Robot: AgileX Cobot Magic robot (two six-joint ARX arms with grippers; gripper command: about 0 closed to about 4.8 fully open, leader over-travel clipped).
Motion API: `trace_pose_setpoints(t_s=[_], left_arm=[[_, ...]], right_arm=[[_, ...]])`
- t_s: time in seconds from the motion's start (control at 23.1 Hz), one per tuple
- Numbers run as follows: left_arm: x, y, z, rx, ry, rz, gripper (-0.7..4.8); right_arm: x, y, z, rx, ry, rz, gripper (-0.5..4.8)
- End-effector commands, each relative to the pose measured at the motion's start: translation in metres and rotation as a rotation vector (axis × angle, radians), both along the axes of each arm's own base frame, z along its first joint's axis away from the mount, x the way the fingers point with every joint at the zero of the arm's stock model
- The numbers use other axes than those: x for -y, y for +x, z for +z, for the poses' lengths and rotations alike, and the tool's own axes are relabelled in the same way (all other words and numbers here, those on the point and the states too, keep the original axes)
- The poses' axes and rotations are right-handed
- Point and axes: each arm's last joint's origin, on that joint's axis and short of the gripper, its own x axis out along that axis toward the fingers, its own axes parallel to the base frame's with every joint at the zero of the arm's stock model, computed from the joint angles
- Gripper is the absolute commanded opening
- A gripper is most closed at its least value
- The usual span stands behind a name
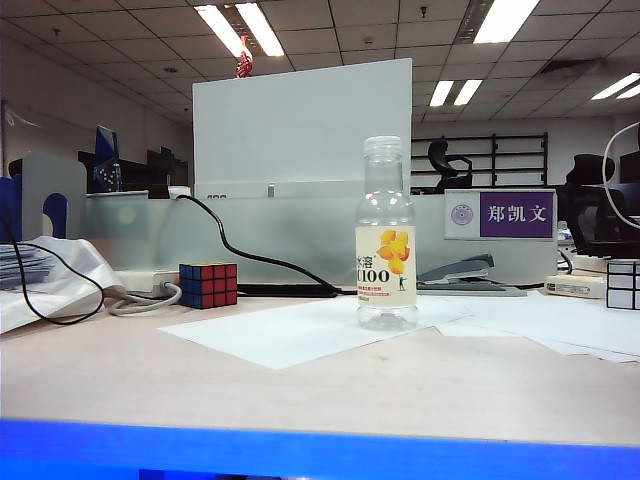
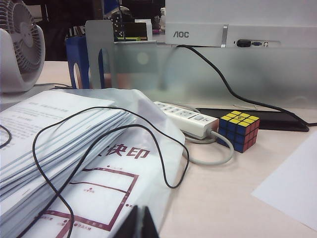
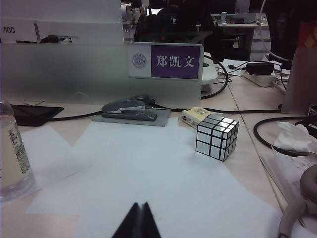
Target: Flip the plastic bottle upside down.
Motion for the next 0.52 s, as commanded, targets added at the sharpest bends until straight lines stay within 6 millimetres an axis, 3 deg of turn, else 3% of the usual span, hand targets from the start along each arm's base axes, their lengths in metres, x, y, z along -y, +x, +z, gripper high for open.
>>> trace_pose_setpoints(t_s=[0.04, 0.26, 0.43, 0.52], left_arm=[[0.0007, -0.0004, 0.0025, 0.021, -0.048, -0.029, -0.05], [0.0007, -0.0004, 0.0026, 0.021, -0.065, -0.030, -0.05], [0.0020, -0.0004, 0.0024, 0.019, -0.219, -0.083, -0.06], [0.0065, -0.0008, 0.0022, -0.001, -0.227, -0.239, -0.06]], right_arm=[[-0.0008, 0.0002, -0.0002, 0.016, 0.003, 0.028, -0.06], [-0.0061, -0.0004, -0.0003, 0.013, 0.007, 0.211, -0.06], [-0.0099, -0.0017, 0.0027, -0.003, 0.266, 0.359, -0.06], [-0.0108, -0.0021, 0.0056, 0.018, 0.303, 0.377, -0.06]])
